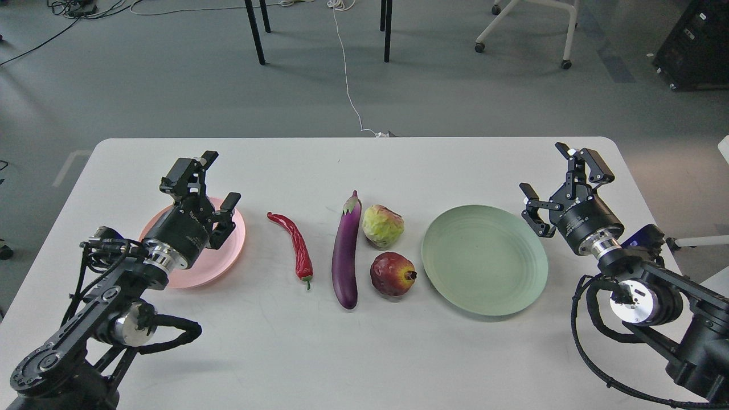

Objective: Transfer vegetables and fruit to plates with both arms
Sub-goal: 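Raise the right gripper and reach it toward the yellow-green pear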

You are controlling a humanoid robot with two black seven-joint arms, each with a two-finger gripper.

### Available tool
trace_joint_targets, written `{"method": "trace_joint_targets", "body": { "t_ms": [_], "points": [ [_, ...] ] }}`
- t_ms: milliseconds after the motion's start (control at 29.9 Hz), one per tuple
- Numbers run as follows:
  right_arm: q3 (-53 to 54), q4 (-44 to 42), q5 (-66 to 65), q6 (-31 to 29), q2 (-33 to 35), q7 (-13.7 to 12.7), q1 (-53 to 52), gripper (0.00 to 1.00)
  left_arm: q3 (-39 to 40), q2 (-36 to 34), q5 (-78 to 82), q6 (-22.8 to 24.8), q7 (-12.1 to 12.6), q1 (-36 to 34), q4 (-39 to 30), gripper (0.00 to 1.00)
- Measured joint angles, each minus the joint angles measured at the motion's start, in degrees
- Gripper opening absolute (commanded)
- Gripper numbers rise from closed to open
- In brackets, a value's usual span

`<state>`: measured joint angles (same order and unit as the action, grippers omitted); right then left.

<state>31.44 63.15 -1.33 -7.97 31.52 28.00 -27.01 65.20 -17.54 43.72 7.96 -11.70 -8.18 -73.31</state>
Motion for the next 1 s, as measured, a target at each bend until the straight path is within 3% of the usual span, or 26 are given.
{"method": "trace_joint_targets", "body": {
  "t_ms": [200,301,568,768,1002],
  "points": [
    [-0.68,1.61,-0.63,-1.36,2.72,0.0,-1.21,0.98,-0.46,-0.81,-0.03,0.16,0.1,0.0,-0.13,0.99],
    [-4.31,1.79,-3.73,-1.79,5.56,0.0,-6.61,0.98,-0.22,-1.75,-0.45,0.25,0.07,-0.49,-0.16,0.99],
    [-34.31,0.57,-29.47,-4.25,8.17,0.01,-39.23,0.99,-0.09,-5.23,-0.57,0.47,0.0,-2.68,-0.66,0.99],
    [-56.14,-5.05,-48.96,-4.48,-4.12,0.01,-56.8,0.99,-0.21,-5.72,-0.6,0.3,0.13,-2.97,-2.08,0.99],
    [-69.63,-12.59,-55.95,-4.39,-20.28,0.0,-60.58,0.99,-0.42,-5.95,-0.6,-0.33,0.14,-2.19,-5.03,0.99]
  ]
}}
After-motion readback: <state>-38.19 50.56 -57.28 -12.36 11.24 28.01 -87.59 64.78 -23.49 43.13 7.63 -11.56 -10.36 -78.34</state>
